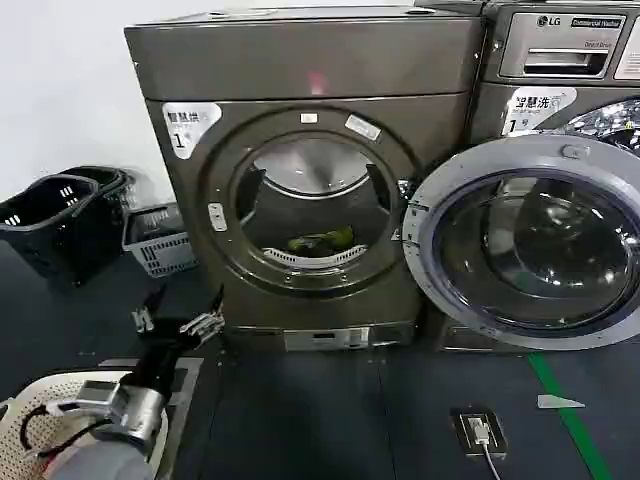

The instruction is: Grasp the clothes from the dryer.

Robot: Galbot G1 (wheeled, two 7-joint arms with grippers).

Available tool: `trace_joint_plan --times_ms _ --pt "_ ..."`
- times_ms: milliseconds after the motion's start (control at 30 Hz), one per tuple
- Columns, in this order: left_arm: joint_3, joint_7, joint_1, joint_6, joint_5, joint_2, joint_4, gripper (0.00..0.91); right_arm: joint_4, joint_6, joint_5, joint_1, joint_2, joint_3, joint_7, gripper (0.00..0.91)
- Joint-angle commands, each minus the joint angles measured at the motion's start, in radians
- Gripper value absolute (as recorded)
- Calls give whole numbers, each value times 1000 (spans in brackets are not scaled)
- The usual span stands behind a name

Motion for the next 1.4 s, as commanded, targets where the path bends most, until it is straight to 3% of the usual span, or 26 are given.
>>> trace_joint_plan --times_ms 33,1133,1400 --pt "0 1 -1 0 1 -1 0 907 2 41 1 0 4 -6 -9 907" --pt "39 12 -3 17 22 -14 1 907 -20 58 6 3 0 2 -20 907" --pt "48 26 3 5 28 -13 -4 907 0 102 27 -5 4 2 -41 907"
